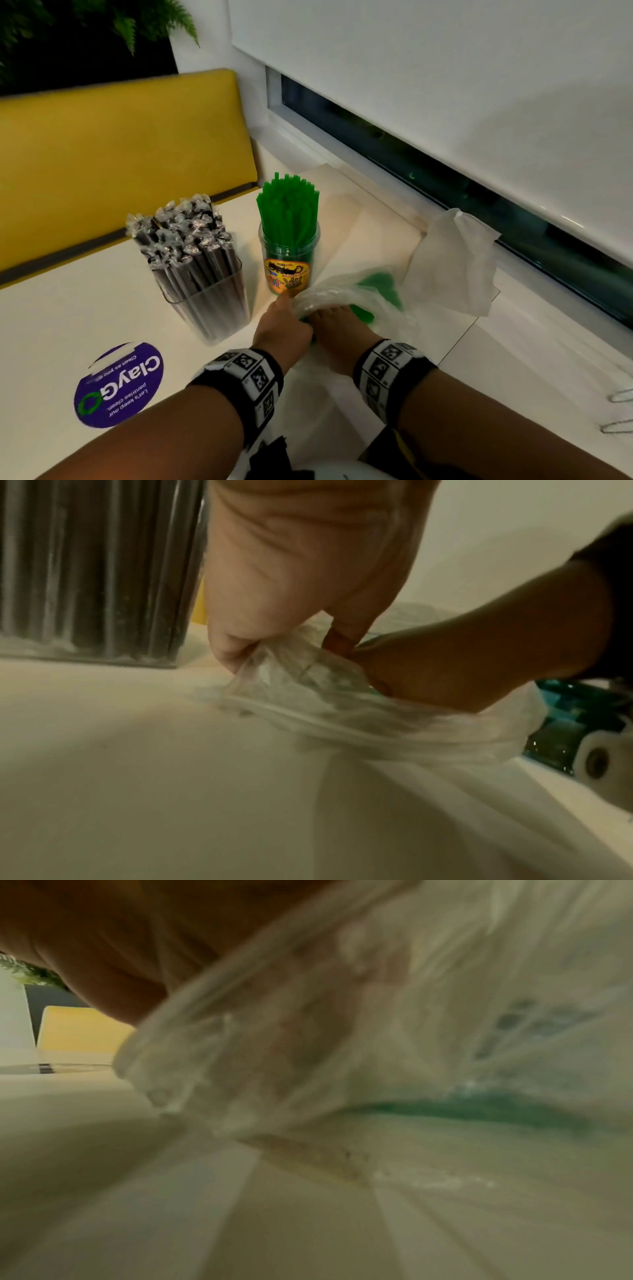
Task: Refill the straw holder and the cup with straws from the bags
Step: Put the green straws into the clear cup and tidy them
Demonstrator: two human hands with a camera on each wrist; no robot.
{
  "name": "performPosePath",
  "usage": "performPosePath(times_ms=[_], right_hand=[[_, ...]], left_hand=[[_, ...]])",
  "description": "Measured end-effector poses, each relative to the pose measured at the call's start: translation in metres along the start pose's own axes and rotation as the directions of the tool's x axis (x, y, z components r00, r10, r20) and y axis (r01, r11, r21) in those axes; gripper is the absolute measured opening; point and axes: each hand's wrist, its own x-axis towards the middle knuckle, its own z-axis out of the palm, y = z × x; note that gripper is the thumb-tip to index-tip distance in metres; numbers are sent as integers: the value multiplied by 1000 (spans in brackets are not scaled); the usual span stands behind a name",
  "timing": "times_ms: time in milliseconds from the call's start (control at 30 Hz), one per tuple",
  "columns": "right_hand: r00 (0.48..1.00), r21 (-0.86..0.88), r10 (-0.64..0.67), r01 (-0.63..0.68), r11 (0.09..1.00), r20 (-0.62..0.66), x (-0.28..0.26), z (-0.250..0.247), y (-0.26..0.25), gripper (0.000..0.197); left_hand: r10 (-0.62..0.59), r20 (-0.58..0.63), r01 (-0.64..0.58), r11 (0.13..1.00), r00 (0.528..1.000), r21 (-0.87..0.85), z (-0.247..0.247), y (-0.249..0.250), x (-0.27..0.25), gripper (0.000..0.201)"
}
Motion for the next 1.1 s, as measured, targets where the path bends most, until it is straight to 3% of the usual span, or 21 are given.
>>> performPosePath(times_ms=[133,200,267,367,467,567,733,800,900,1000,1100], right_hand=[[1000,-26,-4,4,1000,-20,1,-7,-5,43],[999,35,-25,26,999,-28,-3,-11,-4,33],[999,94,-24,27,995,-34,-6,-11,-2,35],[999,155,-5,11,988,-41,-7,-9,-1,39],[998,128,-38,44,991,-51,-5,-11,2,29],[984,41,-96,103,994,-151,-2,-11,0,21],[981,9,-59,62,998,-184,-2,-2,2,22],[981,90,-23,41,995,-194,-9,-1,8,26],[969,210,-31,85,974,-245,-23,-7,18,31],[920,265,-137,244,933,-367,-36,-21,18,27],[888,336,-145,311,889,-437,-46,-32,21,23]], left_hand=[[-30,-9,31,992,999,120,-8,1,3,28],[-35,-8,35,985,999,171,-11,4,2,28],[-10,15,7,987,1000,158,-12,9,0,25],[-14,30,12,999,999,42,-9,12,2,28],[-112,47,118,983,993,-141,-10,12,1,27],[-213,94,231,929,973,-288,-10,7,6,27],[-238,257,330,845,937,-420,-2,7,10,53],[-205,232,284,876,951,-390,-11,17,2,42],[-170,68,183,937,983,-297,-18,16,2,20],[-108,-14,105,983,994,-148,-16,8,5,20],[-72,-76,65,994,994,-84,-14,4,7,27]])
